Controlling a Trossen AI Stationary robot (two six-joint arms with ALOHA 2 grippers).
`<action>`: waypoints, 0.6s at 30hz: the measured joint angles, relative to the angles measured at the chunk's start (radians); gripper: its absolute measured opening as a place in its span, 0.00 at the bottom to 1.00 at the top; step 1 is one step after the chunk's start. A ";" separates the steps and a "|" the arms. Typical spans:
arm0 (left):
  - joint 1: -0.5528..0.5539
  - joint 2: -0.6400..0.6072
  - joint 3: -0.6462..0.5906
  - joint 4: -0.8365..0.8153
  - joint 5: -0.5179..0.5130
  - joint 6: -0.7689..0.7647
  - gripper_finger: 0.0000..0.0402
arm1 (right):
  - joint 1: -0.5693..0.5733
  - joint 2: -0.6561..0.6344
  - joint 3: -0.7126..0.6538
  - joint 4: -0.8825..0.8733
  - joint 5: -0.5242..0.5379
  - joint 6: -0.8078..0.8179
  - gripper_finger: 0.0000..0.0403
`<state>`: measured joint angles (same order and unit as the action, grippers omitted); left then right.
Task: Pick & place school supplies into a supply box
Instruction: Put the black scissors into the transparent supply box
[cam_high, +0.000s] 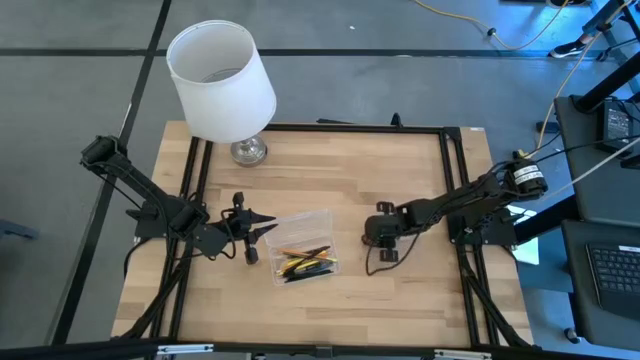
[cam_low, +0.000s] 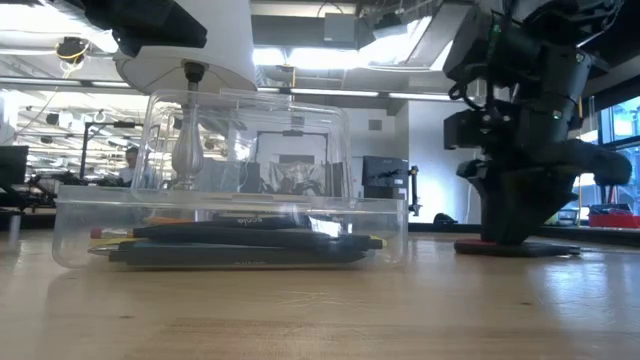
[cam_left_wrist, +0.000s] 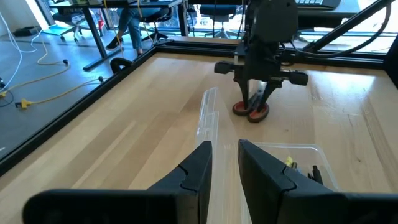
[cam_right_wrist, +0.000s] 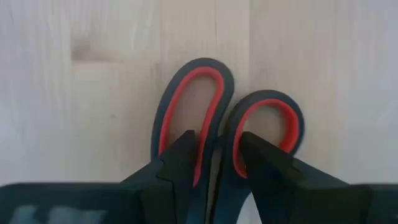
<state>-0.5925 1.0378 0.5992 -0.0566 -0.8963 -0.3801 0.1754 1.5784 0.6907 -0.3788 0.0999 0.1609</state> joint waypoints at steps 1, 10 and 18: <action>0.000 0.000 0.000 0.000 0.000 0.000 0.18 | 0.006 0.000 0.000 0.002 0.015 -0.038 0.34; 0.000 0.000 0.000 0.000 -0.001 0.000 0.18 | 0.034 0.000 -0.002 0.025 0.065 -0.143 0.34; 0.000 0.000 0.000 0.000 -0.001 0.000 0.18 | 0.036 0.000 -0.002 0.043 0.071 -0.139 0.33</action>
<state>-0.5922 1.0378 0.5991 -0.0567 -0.8970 -0.3798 0.2111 1.5780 0.6891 -0.3360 0.1707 0.0217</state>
